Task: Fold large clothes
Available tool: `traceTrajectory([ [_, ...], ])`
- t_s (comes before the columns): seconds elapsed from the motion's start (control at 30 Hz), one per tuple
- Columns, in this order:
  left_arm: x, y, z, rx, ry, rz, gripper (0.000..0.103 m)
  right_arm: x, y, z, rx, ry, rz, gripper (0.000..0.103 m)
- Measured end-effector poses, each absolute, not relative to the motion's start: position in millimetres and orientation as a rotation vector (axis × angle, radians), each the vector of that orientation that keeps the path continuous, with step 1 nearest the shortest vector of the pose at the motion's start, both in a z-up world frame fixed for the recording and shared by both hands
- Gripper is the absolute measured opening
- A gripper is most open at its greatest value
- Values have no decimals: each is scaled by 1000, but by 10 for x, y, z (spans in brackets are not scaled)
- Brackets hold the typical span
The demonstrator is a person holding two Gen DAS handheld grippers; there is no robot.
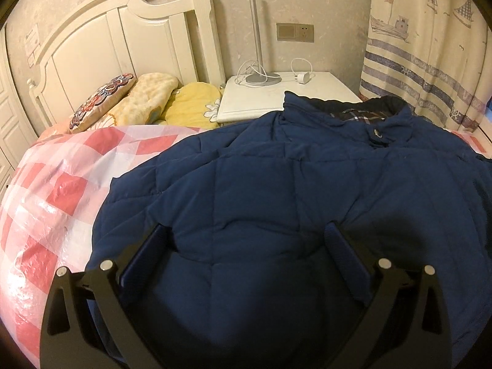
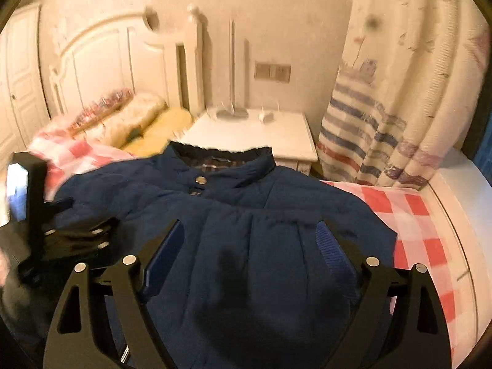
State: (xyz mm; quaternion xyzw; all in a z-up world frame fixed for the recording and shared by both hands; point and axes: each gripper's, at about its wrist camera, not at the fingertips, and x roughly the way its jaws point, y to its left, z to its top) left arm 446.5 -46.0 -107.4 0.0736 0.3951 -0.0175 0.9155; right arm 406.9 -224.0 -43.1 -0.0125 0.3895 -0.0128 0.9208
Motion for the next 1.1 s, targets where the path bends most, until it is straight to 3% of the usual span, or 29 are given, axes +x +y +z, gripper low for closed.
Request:
traceTrajectory([
  [0.07, 4465, -456, -1074, 149, 813, -38, 101, 4308, -2298, -745, -24, 907, -50, 88],
  [0.13, 4467, -452, -1073, 145, 812, -39, 101, 4345, -2298, -941, -68, 879, -33, 91],
  [0.33, 4469, -449, -1071, 147, 813, -37, 101, 4285, -2346, -877, -24, 897, -41, 90],
  [0.5, 4466, -445, -1068, 145, 813, -38, 101, 3816, -2255, -542, -12, 771, -32, 91],
  [0.7, 4468, -445, -1067, 147, 810, -37, 101, 3767, -2246, -967, -69, 862, -7, 96],
  [1.1, 4430, -493, -1049, 180, 824, -9, 101, 3775, -2276, -986, -29, 881, 12, 99],
])
